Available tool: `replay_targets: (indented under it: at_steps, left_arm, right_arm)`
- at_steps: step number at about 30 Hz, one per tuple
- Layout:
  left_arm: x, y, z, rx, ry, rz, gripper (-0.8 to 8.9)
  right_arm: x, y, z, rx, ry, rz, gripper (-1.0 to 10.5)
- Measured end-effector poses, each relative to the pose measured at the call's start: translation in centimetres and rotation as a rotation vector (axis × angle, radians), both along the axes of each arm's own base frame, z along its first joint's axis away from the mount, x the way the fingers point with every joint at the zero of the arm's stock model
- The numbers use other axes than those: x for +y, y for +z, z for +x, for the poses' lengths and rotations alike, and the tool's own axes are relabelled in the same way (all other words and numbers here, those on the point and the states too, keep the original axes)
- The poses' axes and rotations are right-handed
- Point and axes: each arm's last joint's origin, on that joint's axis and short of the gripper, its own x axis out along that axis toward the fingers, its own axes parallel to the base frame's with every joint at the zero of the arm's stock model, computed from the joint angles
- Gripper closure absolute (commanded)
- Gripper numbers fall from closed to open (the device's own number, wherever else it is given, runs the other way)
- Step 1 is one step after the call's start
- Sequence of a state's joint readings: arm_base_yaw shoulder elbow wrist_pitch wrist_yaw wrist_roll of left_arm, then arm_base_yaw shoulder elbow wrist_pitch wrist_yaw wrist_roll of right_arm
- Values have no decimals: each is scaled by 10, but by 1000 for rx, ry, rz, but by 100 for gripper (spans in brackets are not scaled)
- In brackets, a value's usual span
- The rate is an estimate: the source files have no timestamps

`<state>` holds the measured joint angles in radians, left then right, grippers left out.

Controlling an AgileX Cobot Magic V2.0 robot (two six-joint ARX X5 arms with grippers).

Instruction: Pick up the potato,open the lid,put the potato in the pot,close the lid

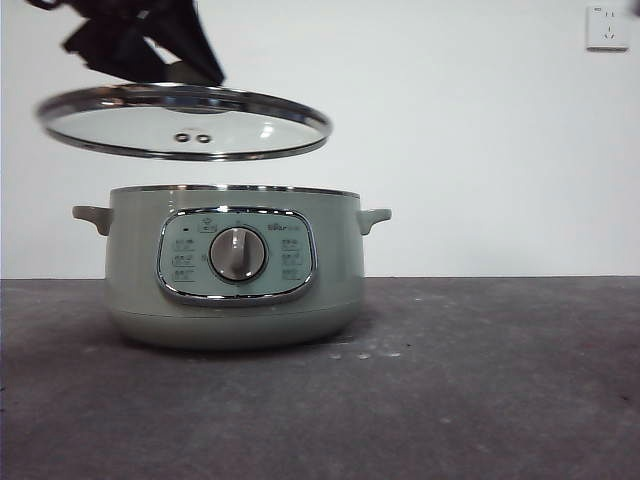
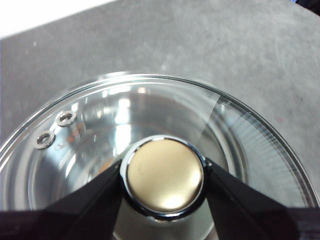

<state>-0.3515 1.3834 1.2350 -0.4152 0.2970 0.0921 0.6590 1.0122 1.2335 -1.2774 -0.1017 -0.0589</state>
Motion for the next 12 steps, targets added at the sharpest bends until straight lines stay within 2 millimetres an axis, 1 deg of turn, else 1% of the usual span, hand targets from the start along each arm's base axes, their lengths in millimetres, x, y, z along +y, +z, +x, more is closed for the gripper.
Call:
replay_targets:
  at_steps: [2,5,8,12]
  left_arm:
    - [-9,3,17,-17,5,4,822]
    - [-15,-3,32,-8,7,8,822]
    - [-19,-16,43,16,9,20,822]
    - [-24,-30,51,53,5,35,822]
  right_arm:
    - [-11,-14,-14,11,-23,8,477]
    - [-19,-22,-25,11,-45,24,477]
    - [-26,-25,-34,-3,-63,49,477]
    - [-34,-20,-44,-40,-82,95,478]
